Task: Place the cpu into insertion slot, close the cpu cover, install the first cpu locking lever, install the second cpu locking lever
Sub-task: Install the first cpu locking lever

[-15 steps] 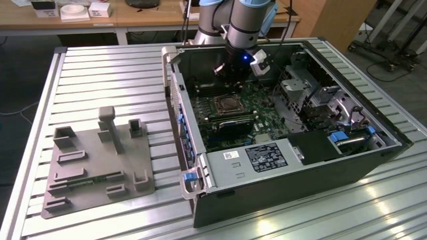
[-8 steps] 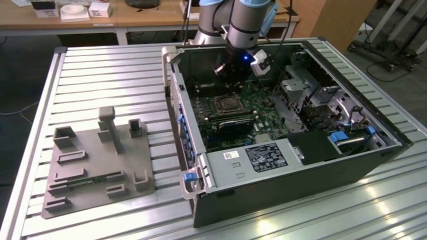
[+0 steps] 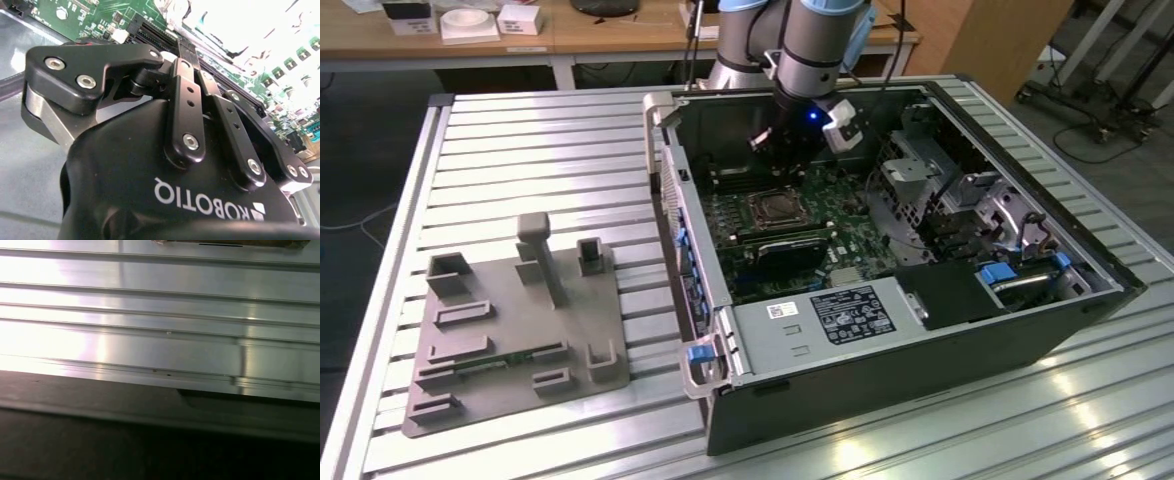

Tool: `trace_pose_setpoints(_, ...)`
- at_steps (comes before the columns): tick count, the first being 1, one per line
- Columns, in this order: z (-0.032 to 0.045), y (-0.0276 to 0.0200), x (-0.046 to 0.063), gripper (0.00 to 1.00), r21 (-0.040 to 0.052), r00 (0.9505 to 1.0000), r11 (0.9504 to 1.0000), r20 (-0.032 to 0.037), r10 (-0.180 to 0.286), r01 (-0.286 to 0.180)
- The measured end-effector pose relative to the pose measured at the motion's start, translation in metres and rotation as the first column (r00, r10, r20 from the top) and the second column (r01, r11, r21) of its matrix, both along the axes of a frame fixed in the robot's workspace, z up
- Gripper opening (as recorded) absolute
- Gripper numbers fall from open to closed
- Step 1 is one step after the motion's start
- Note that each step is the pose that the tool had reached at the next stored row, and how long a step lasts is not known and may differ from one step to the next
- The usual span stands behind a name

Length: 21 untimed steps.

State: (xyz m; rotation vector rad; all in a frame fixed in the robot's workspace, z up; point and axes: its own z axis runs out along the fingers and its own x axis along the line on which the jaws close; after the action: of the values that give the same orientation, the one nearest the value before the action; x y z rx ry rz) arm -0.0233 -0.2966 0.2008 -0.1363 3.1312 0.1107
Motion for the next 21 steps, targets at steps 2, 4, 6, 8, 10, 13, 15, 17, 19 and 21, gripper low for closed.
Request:
trace_pose_setpoints(2, -0.0005, 0.0000, 0.0000, 0.10, -0.0004, 1.0000, 1.0000, -0.0002, 0.000, 0.000)
trace_pose_setpoints(4, -0.0006, 0.0000, 0.0000, 0.10, -0.0002, 1.0000, 1.0000, -0.0001, 0.000, 0.000)
trace_pose_setpoints(6, -0.0006, 0.0000, 0.0000, 0.10, 0.0000, 1.0000, 1.0000, 0.0000, 0.000, 0.000)
trace_pose_setpoints(8, -0.0003, 0.0000, 0.0001, 0.10, -0.0001, 1.0000, 1.0000, 0.0001, 0.000, 0.000)
trace_pose_setpoints(10, -0.0002, 0.0000, 0.0001, 0.10, -0.0009, 1.0000, 1.0000, 0.0004, 0.000, 0.000)
trace_pose_setpoints(13, -0.0002, 0.0007, 0.0000, 0.10, -0.0016, 1.0000, 1.0000, 0.0018, 0.000, 0.000)
trace_pose_setpoints(15, -0.0002, 0.0007, 0.0000, 0.10, -0.0023, 1.0000, 1.0000, 0.0018, 0.000, 0.000)
trace_pose_setpoints(17, -0.0002, 0.0005, 0.0000, 0.10, -0.0034, 1.0000, 1.0000, 0.0017, 0.000, 0.000)
trace_pose_setpoints(19, -0.0003, 0.0004, 0.0000, 0.10, -0.0037, 1.0000, 1.0000, 0.0018, 0.000, 0.000)
trace_pose_setpoints(21, -0.0002, 0.0003, 0.0000, 0.10, -0.0055, 1.0000, 1.0000, 0.0019, 0.000, 0.000)
